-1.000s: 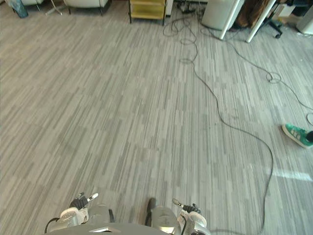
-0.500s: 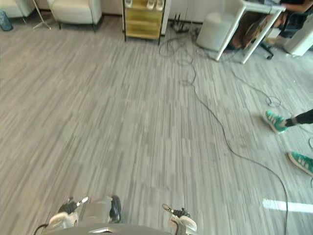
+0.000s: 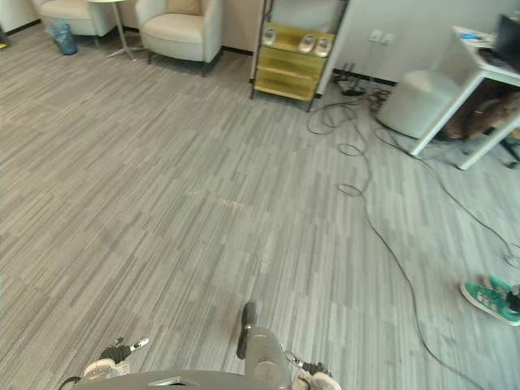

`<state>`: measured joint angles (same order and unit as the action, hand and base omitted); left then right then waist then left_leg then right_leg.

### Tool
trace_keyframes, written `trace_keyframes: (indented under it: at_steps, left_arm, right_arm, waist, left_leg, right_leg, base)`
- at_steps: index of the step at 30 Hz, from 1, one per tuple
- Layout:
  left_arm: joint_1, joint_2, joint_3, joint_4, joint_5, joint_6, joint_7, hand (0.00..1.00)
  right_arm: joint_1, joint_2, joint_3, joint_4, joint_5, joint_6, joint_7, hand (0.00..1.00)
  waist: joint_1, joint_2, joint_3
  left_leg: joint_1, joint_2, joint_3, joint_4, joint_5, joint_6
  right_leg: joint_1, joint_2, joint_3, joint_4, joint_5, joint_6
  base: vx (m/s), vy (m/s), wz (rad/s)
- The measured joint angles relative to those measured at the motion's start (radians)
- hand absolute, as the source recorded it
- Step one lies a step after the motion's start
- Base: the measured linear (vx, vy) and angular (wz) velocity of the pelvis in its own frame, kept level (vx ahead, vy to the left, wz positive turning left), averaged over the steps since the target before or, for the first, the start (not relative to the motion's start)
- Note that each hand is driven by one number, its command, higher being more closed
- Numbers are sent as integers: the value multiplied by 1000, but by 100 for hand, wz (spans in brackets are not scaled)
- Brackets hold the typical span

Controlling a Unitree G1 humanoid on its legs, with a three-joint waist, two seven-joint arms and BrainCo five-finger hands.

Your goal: Pick up cushions and gather them together orderly.

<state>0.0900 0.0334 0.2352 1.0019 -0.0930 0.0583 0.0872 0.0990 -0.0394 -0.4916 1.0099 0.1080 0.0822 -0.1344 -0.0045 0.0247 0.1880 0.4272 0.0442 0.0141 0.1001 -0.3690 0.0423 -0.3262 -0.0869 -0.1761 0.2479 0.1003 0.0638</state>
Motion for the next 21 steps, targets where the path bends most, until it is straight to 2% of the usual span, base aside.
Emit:
trace_keyframes:
  at_steps: [1, 2, 3, 4, 5, 6, 7, 8, 10, 11, 12, 13, 14, 15, 16, 17, 18, 19, 21]
  left_arm:
    - [3, -21, 3, 0, 1, 0, -3, 0]
    - [5, -41, 2, -1, 9, 0, -6, 0]
    - [3, -45, 5, -5, 9, 0, -8, 0]
    - [-6, -48, 0, -12, 12, 0, -7, 0]
    - [-11, -56, -3, -15, 13, 1, -7, 0]
    - [-15, -56, -4, -24, 14, 0, -10, 0]
    - [-20, -53, -14, -38, 13, -1, -10, 0]
    - [-19, -42, -37, -51, 13, -2, -10, 0]
    - [-20, -35, -51, -70, 11, -3, -11, 0]
    - [-21, -31, -63, -81, 7, -5, -12, 0]
    - [-27, -30, -67, -87, 7, -9, -12, 0]
    - [-29, -28, -72, -88, 7, -11, -11, 0]
    - [-32, -22, -87, -90, 7, -16, -11, 0]
    - [-30, -25, -91, -88, 7, -16, -10, 0]
    - [-28, -27, -87, -87, 7, -18, -8, 0]
    - [-30, -26, -89, -86, 8, -18, -7, 0]
    - [-33, -10, -90, -86, 7, -20, -9, 0]
    - [-43, 1, -84, -85, 6, -21, -9, 0]
    - [-45, 9, -80, -78, 4, -22, -9, 0]
  right_arm:
    - [5, -4, -17, -14, -1, 0, 1, 0]
    - [4, -10, -33, -15, -2, 0, 1, 0]
    - [4, -11, -38, -17, -3, 0, 1, 0]
    - [7, -9, -37, -29, -7, 1, 0, 0]
    - [18, -8, -22, -52, -6, 1, -1, 0]
    - [17, -9, -22, -51, -7, 1, -4, 0]
    - [18, -13, -22, -48, -6, 2, -8, 0]
    - [16, -11, -19, -46, 1, 2, -7, 0]
    - [7, -9, 7, -49, 6, 1, -8, 0]
    - [-12, -11, 9, -49, 11, 1, -8, 0]
    - [-22, -10, -1, -44, 13, 2, -8, 0]
    - [-25, -10, -3, -40, 13, 2, -8, 0]
    - [-28, -8, -4, -28, 13, 3, -9, 0]
    - [-31, -8, -4, -29, 13, 2, -9, 0]
    - [-34, -9, 3, -30, 13, 1, -8, 0]
    - [-41, 3, 20, -29, 13, 2, -8, 0]
    - [-55, 24, 23, -26, 12, 3, -7, 0]
    - [-68, 23, 20, -9, 10, 5, -6, 0]
    - [-69, 24, 25, -9, 6, 8, -6, 0]
  waist:
    - [-3, 31, -7]
    - [1, 58, -17]
    - [2, 69, -23]
    - [-11, 68, -20]
    - [-17, 63, -13]
    - [-11, 67, -8]
    - [0, 61, 3]
    - [11, 43, 7]
    - [13, 33, 6]
    - [18, 34, 8]
    - [28, 31, 13]
    - [32, 28, 15]
    - [43, 23, 17]
    - [44, 31, 17]
    - [63, 31, 16]
    - [66, 18, 9]
    - [58, 2, 0]
    - [58, -9, 9]
    - [66, -25, 1]
  left_leg:
    - [-20, 33, -12, 85, 4, -7]
    - [-57, 62, -14, 178, 24, -40]
    - [-94, 76, -18, 259, 48, -73]
    - [-192, 92, -40, 481, 155, -129]
    - [-303, 132, -43, 725, 262, -199]
    - [-343, 164, -10, 830, 257, -191]
    - [-383, 204, 51, 933, 234, -158]
    - [-431, 218, 104, 984, 201, -138]
    - [-523, 216, 152, 969, 165, -113]
    - [-598, 214, 181, 904, 133, -99]
    - [-634, 197, 210, 765, 111, -103]
    - [-638, 185, 214, 692, 111, -105]
    - [-629, 133, 209, 420, 140, -117]
    - [-614, 104, 184, 207, 230, -126]
    - [-593, 78, 162, 144, 369, -126]
    - [-590, 56, 162, 142, 365, -95]
    - [-605, 36, 162, 180, 331, -74]
    - [-621, 37, 176, 250, 304, -40]
    - [-600, 27, 191, 291, 269, -20]
  right_leg:
    - [-7, 16, -17, 74, -6, -34]
    - [0, 36, -37, 98, -52, -58]
    - [10, 41, -50, 108, -77, -65]
    - [53, 43, -75, 119, -123, -73]
    - [119, 60, -84, 99, -159, -88]
    - [162, 75, -86, 84, -170, -99]
    - [235, 91, -85, 54, -186, -109]
    - [300, 95, -76, 15, -197, -111]
    - [369, 95, -61, -49, -213, -112]
    - [412, 92, -52, -92, -210, -103]
    - [452, 82, -41, -120, -201, -84]
    - [465, 76, -39, -130, -201, -80]
    - [496, 53, -26, -153, -212, -59]
    - [516, 46, -11, -171, -228, -38]
    - [539, 36, 24, -192, -241, -27]
    - [543, 27, 49, -204, -250, -26]
    - [540, 5, 60, -205, -246, -22]
    - [547, -11, 84, -202, -226, 0]
    - [557, -28, 130, -180, -205, -4]
  base:
    - [615, -356, 26]
    - [620, -376, 24]
    - [630, -399, 28]
    - [722, -428, 48]
    - [705, -400, 45]
    - [664, -334, 17]
    - [496, -214, -18]
    - [466, -198, -23]
    - [427, -128, -21]
    - [501, -49, -24]
    - [419, 15, -20]
    - [415, 68, -25]
    - [318, 84, -28]
    - [472, 208, -57]
    - [384, 189, -57]
    - [509, 194, -48]
    - [439, 128, -18]
    - [451, 147, -10]
    - [376, 169, -21]
